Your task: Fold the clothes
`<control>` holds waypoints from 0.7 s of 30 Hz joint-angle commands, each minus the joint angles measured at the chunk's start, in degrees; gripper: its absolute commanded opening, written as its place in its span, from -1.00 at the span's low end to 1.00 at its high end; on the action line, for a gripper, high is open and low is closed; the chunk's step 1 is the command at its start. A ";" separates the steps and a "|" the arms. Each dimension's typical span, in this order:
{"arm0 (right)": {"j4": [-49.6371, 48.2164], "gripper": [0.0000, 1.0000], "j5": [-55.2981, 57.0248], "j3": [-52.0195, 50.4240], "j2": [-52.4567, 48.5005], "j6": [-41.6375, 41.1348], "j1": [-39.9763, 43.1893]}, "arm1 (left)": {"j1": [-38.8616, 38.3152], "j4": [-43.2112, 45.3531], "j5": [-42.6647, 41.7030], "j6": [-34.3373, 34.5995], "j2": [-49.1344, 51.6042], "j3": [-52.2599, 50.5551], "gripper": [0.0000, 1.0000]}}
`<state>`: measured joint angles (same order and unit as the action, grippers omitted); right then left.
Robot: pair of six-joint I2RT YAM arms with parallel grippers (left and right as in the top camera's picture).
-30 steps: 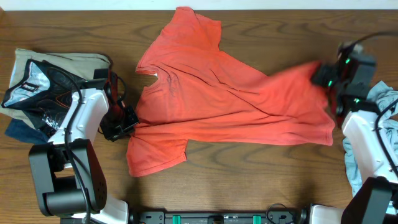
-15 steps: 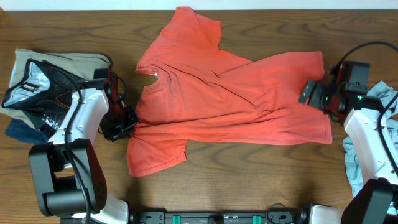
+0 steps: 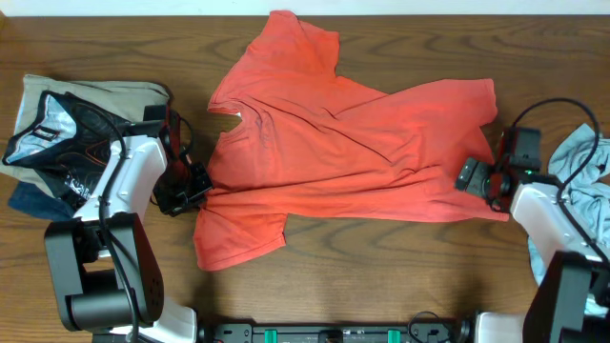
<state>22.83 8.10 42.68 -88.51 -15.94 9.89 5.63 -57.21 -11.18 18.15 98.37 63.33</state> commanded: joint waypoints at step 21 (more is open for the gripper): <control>-7.69 -0.98 -2.99 0.39 -5.51 -0.70 0.22 | 0.42 -0.39 1.14 -0.11 0.07 -0.28 -0.87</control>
<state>15.38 6.94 41.87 -93.27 -16.58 9.89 5.63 -57.23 -11.20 18.15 98.37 63.33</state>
